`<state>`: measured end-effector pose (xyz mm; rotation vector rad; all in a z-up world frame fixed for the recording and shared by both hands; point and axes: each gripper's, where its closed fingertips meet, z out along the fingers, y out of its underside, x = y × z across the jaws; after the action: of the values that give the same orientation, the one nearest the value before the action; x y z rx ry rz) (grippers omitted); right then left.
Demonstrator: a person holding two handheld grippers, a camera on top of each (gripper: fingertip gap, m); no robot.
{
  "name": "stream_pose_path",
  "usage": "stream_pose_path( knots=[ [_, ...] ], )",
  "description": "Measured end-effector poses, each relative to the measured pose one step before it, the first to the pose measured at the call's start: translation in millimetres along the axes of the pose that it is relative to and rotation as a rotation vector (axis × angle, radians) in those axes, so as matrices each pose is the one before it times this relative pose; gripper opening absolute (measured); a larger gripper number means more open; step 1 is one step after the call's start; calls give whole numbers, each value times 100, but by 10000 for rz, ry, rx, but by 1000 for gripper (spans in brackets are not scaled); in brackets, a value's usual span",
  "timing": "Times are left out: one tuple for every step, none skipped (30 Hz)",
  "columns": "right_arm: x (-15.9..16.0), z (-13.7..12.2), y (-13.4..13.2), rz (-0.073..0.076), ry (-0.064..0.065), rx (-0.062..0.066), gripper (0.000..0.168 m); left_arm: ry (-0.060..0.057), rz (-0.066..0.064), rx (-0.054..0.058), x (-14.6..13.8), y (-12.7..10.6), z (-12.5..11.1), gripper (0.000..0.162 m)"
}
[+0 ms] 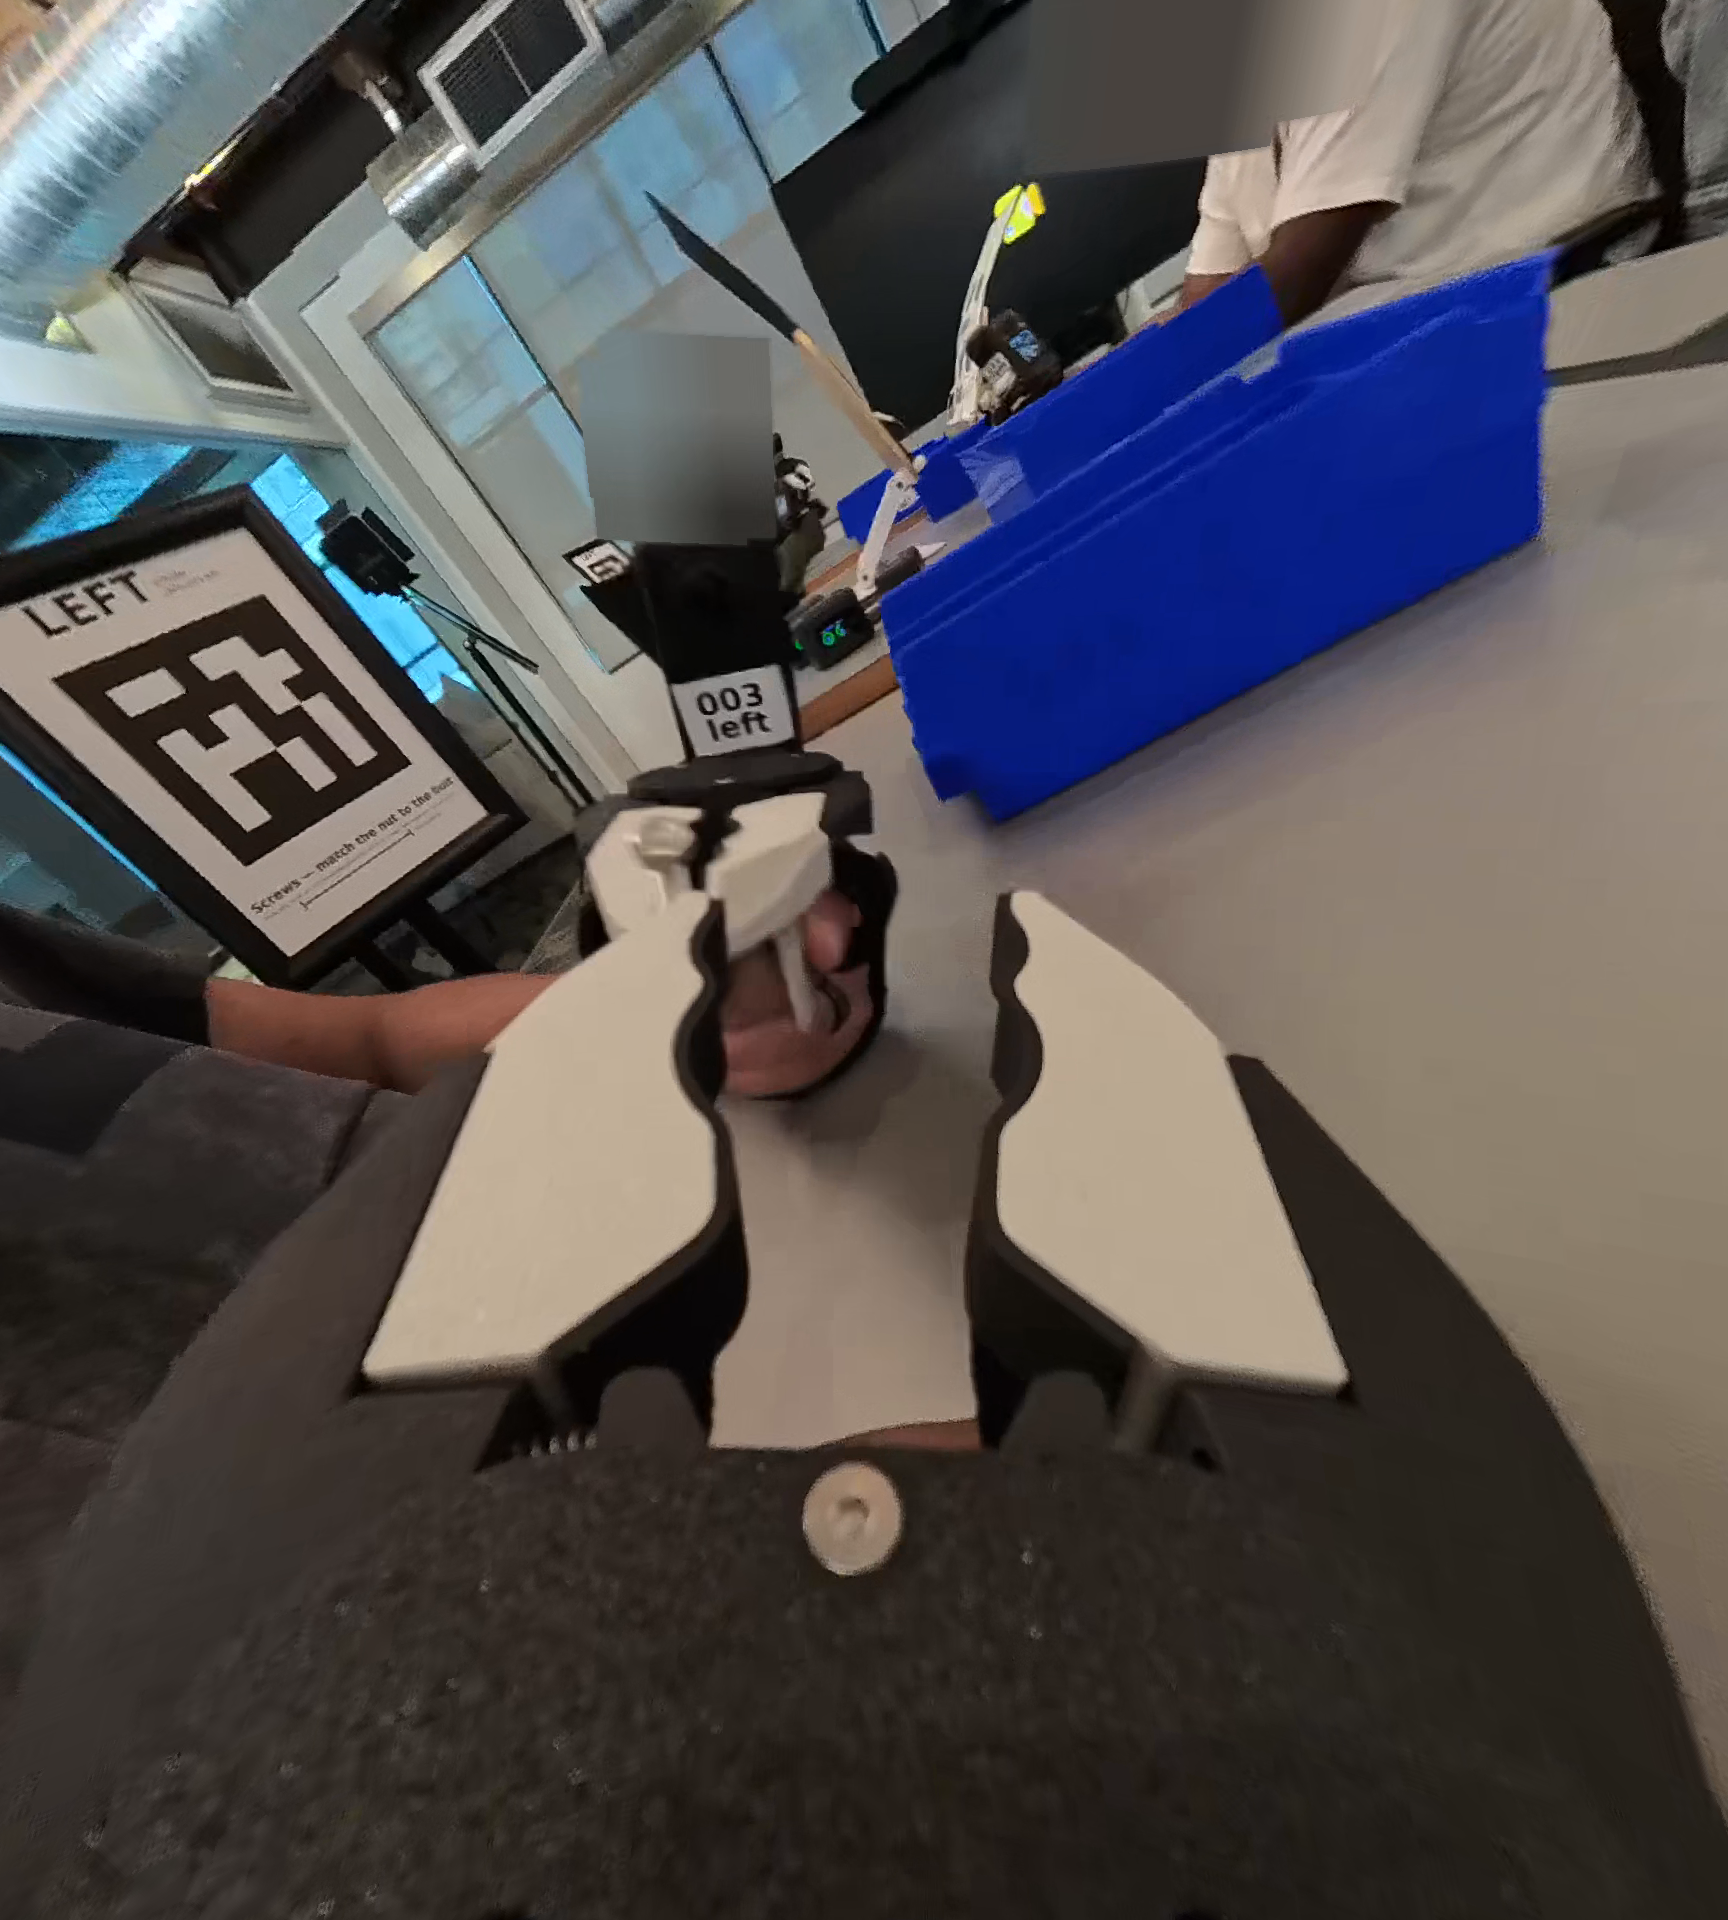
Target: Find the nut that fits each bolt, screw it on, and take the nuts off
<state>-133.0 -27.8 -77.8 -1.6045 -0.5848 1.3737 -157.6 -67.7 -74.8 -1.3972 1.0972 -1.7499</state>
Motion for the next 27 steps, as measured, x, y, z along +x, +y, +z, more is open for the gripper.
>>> stream_pose_path(
  knots=[
    [378, -467, -44, 85, 79, 130, 50, 24, -30, 60, 24, -112, -48, 5],
    [-36, -260, -121, 18, -41, 84, 50, -56, -9, -16, -111, 34, -2, 5],
    [-398, -3, -124, -17, -141, 3, 50, -2, -24, -16, -29, 25, 19, 5],
    [-638, 200, -55, -56, -233, -40, 50, 23, -3, -16, 32, 24, 30, 5],
    [-731, 359, 69, -46, -302, -105, 49, -21, 10, -29, -25, 36, 33, 5],
    [-732, 409, 66, 52, -353, -90, 47, -9, 10, -26, -1, 46, 27, 5],
    [-712, 389, 65, 131, -414, -79, 45, 6, 5, -39, 23, 53, 28, 5],
    [-612, 287, 4, 146, -392, -40, 43, -15, 14, -17, -6, 26, 24, 5],
    [-407, 173, -87, 133, -271, 35, 40, -12, 10, -9, 8, 16, 1, 5],
    [-249, 111, -30, 100, -168, 7, 39, -2, -2, -2, 1, 3, -11, 5],
    [-127, 62, 103, 10, -66, -83, 37, -16, 0, 20, -18, -17, -16, 5],
    [-15, 7, 43, -42, 11, -28, 35, 12, -16, 3, -1, -8, -15, 5],
    [-95, -31, -104, 6, -61, 91, 33, 18, -23, -23, 0, 25, 15, 5],
    [-132, -51, -152, 53, -122, 113, 27, 1, -1, -16, -7, 19, 28, 5],
    [69, -11, 7, 23, 17, -1, 24, 36, 12, -28, 69, 45, 28, 5],
    [107, -4, 74, -82, 75, -39, 18, 32, 15, -54, 64, 72, 52, 5],
    [108, -3, 121, -95, 89, -35, 12, 13, 33, -55, 55, 86, 48, 5],
    [72, -12, 89, -49, 43, -30, 11, 13, 43, -66, 87, 100, 70, 5],
    [-25, -45, 74, -11, -28, -67, 10, 8, 13, -46, 43, 75, 40, 5],
    [-11, -68, 40, -81, 8, -77, 10, 34, -32, -6, 25, 11, 16, 5],
    [18, -74, 17, -211, 77, -81, 10, 75, -66, 28, 39, -35, -18, 5],
    [-17, -20, 26, -302, 108, -87, 10, 87, -88, 13, 35, -22, -18, 5],
    [-38, 33, -3, -306, 118, -55, 10, 74, -61, -7, 42, 15, 0, 5],
    [-76, 55, -19, -284, 90, -45, 10, 64, -23, -12, 62, 8, 12, 5],
    [-191, 81, 6, -354, 35, -39, 10, 76, -19, -13, 98, 11, 7, 5],
    [-214, 50, -28, -601, 87, -18, 10, 108, -27, 8, 171, 7, 10, 5],
    [-307, 42, -12, -684, 64, -33, 10, 160, -80, -2, 220, 13, 5, 5]
  ],
)
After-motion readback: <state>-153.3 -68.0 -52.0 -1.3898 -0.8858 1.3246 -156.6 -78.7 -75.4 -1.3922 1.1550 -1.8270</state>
